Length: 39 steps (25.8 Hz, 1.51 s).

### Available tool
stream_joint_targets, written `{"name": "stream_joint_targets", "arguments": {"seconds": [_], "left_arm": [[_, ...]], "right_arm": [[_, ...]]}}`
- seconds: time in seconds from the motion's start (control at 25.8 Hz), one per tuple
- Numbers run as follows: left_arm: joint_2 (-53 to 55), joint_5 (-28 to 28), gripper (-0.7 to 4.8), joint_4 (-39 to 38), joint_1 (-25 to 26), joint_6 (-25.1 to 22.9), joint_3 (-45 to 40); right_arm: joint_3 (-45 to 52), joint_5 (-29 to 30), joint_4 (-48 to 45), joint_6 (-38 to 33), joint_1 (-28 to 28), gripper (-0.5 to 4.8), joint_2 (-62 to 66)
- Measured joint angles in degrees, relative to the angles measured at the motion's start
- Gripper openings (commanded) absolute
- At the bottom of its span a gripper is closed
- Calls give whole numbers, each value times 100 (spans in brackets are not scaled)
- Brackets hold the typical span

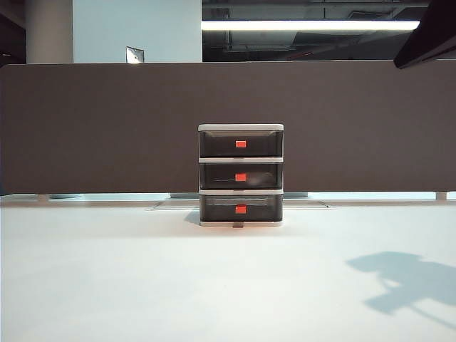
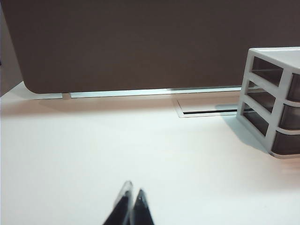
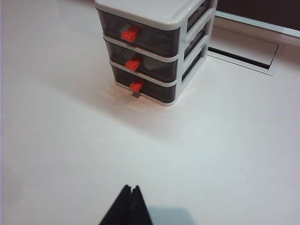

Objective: Pick up the earphone case on the table, open the lid, insert the wireless earphone on the table into it, close the lid, put the earphone case into the second layer of the drawer, and finally close the drawer.

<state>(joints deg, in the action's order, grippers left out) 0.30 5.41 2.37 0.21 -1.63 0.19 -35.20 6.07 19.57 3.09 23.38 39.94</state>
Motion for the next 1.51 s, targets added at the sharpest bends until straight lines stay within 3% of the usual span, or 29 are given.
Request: {"name": "stream_joint_targets", "arguments": {"seconds": [0.85, 0.97, 1.05, 1.16, 1.51], "left_arm": [[-2, 0, -6, 0, 0, -7, 0], [-2, 0, -6, 0, 0, -7, 0], [-2, 0, -6, 0, 0, -7, 0], [-2, 0, -6, 2, 0, -7, 0], [-2, 2, -6, 0, 0, -7, 0]], "right_arm": [[17, -4, -17, 0, 0, -1, -4], [393, -302, -313, 4, 2, -1, -299], [1001, -1086, -911, 15, -26, -1, -776], [1838, -1775, -1773, 17, -326, -1, -1622], [2962, -1790, -1862, 20, -1810, -1, -3438]]}}
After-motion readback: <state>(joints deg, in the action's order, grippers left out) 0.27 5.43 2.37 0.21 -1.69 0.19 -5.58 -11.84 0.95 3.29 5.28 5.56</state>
